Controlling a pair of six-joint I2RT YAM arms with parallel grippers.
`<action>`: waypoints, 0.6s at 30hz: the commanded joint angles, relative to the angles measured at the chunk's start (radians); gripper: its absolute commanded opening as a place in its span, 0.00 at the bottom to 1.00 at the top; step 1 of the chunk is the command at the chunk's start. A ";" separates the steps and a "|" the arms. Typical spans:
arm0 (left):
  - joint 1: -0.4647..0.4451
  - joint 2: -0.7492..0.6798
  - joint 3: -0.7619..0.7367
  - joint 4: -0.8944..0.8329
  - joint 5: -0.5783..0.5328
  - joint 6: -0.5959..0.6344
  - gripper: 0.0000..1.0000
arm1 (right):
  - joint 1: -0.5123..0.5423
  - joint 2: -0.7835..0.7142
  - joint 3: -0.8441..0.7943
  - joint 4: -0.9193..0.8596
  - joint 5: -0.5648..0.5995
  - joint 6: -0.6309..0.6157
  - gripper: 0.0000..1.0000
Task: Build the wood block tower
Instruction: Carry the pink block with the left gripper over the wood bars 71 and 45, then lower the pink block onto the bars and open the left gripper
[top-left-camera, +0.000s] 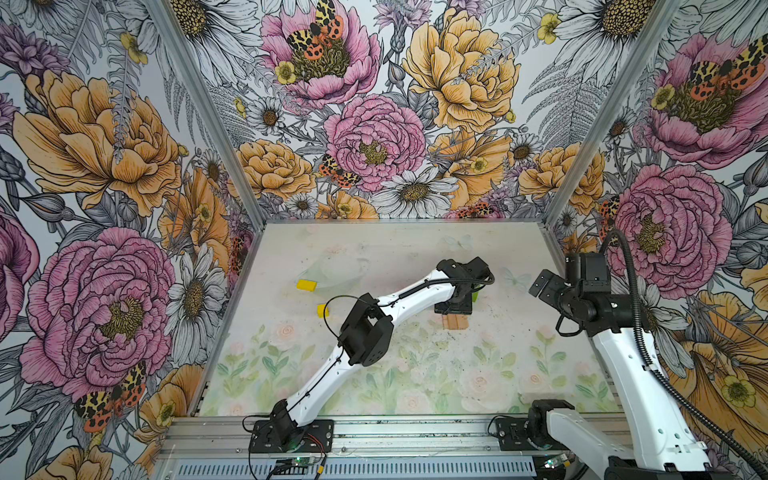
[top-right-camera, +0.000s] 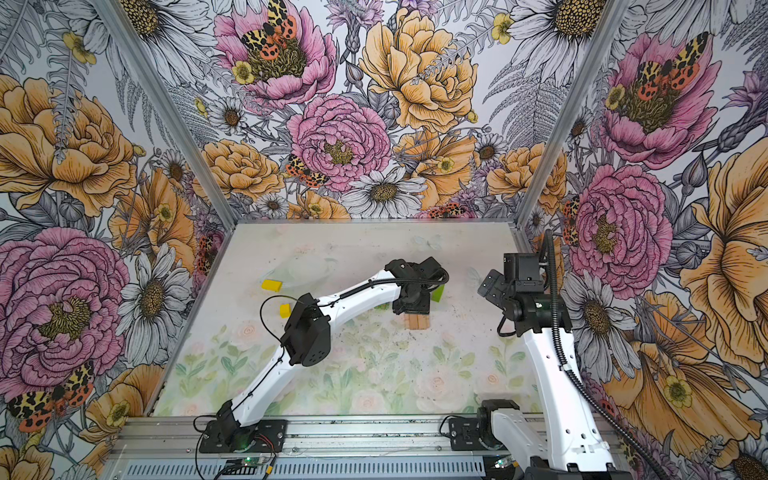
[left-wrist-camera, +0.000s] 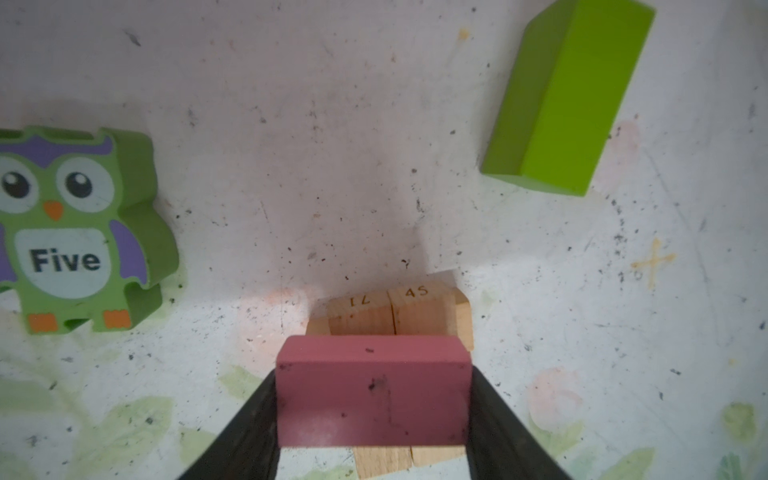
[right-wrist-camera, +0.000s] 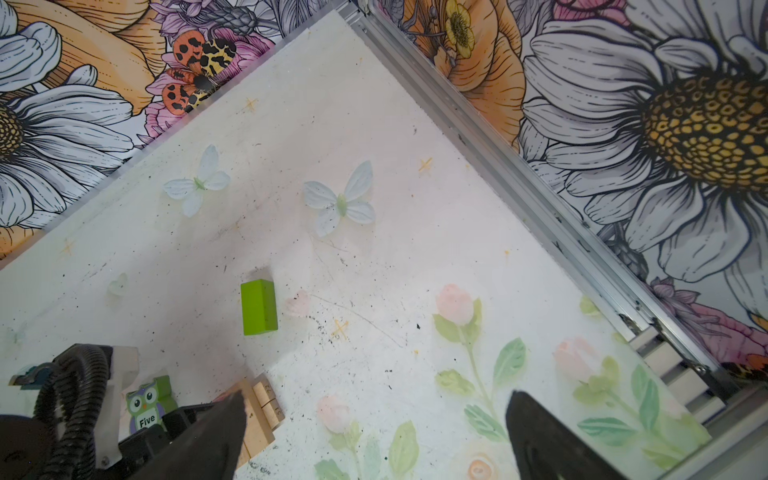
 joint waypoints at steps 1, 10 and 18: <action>-0.007 0.019 0.032 -0.016 -0.023 -0.017 0.60 | 0.005 -0.018 -0.007 0.001 0.028 -0.014 1.00; -0.011 0.032 0.044 -0.016 -0.005 -0.012 0.64 | 0.005 -0.022 -0.009 0.000 0.028 -0.019 1.00; -0.007 0.041 0.049 -0.021 0.006 -0.012 0.67 | 0.005 -0.023 -0.011 0.005 0.023 -0.023 1.00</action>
